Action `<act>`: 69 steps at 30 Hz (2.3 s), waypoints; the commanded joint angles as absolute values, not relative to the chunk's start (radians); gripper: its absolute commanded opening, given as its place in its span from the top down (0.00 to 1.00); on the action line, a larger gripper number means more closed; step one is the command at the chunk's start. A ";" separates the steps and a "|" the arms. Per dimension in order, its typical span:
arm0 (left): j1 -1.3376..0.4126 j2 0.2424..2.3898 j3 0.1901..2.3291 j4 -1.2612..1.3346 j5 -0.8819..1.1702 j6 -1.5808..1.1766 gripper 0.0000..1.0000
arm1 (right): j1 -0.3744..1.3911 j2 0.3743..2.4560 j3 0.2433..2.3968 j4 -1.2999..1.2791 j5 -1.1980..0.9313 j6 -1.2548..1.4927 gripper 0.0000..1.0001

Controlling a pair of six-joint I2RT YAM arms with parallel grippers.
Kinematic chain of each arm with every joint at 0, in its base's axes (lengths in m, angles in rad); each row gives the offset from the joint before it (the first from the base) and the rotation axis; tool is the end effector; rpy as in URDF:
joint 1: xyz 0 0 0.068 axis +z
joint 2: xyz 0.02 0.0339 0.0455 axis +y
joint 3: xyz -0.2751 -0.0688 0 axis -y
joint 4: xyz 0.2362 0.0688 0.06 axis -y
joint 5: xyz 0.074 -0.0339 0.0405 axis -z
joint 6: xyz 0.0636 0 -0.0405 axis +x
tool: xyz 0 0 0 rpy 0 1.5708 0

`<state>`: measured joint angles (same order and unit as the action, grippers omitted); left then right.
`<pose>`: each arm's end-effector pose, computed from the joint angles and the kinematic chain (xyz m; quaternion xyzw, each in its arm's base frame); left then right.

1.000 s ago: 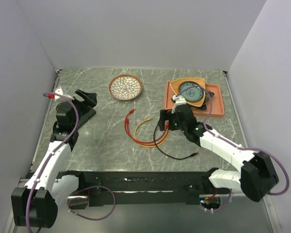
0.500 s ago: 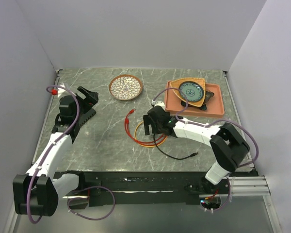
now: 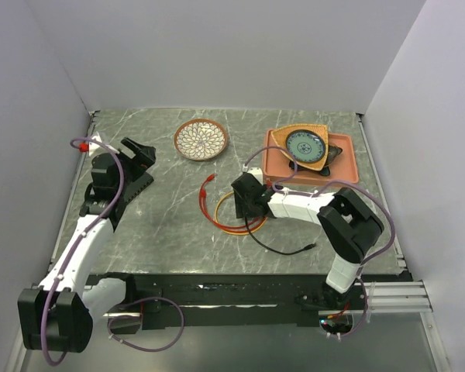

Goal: Insert the plug into the switch port

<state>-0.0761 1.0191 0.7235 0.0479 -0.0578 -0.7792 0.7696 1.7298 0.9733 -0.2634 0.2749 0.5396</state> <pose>0.2521 -0.0155 0.3027 -0.2883 0.7344 -0.2339 0.5682 0.2614 0.2293 0.1514 -0.0724 0.9512 0.0594 0.2940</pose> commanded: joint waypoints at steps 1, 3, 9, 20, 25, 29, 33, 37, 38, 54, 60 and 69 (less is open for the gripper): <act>-0.074 0.960 0.719 0.083 -0.064 -0.762 0.04 | 0.767 1.773 1.034 -0.261 0.317 0.566 0.42; -0.074 0.953 0.715 0.081 -0.072 -0.759 0.04 | 0.769 1.775 1.028 -0.245 0.313 0.563 0.62; -0.074 0.953 0.727 0.066 -0.045 -0.733 0.04 | 0.767 1.741 1.019 -0.226 0.292 0.517 1.00; -0.074 0.942 0.669 0.187 0.080 -0.726 0.04 | 0.770 1.508 0.930 -0.115 0.148 0.335 1.00; -0.074 0.992 0.676 0.216 0.158 -0.730 0.04 | 0.802 1.392 0.838 -0.005 -0.075 0.163 1.00; -0.074 1.035 0.684 0.233 0.187 -0.741 0.04 | 0.879 1.390 0.805 -0.003 -0.124 0.040 1.00; -0.074 1.087 0.692 0.235 0.218 -0.749 0.04 | 0.954 1.410 0.764 -0.026 -0.181 -0.073 1.00; -0.074 1.135 0.699 0.230 0.297 -0.752 0.04 | 1.012 1.439 0.747 -0.038 -0.112 -0.087 0.97; -0.074 1.141 0.693 0.236 0.325 -0.753 0.04 | 1.015 1.451 0.752 -0.046 -0.095 -0.080 0.79; -0.077 0.989 0.495 0.262 0.362 -0.807 0.04 | 1.022 1.613 0.957 -0.052 0.048 0.070 0.19; -0.077 1.003 0.502 0.250 0.359 -0.802 0.04 | 1.020 1.677 1.008 -0.055 0.061 0.113 0.28; -0.077 1.006 0.502 0.230 0.330 -0.795 0.04 | 1.022 1.758 1.045 -0.103 0.112 0.146 0.52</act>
<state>-0.0761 1.0050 0.4805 0.2359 0.3542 -0.8021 1.0187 1.7237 0.9951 -0.0937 0.0715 0.1181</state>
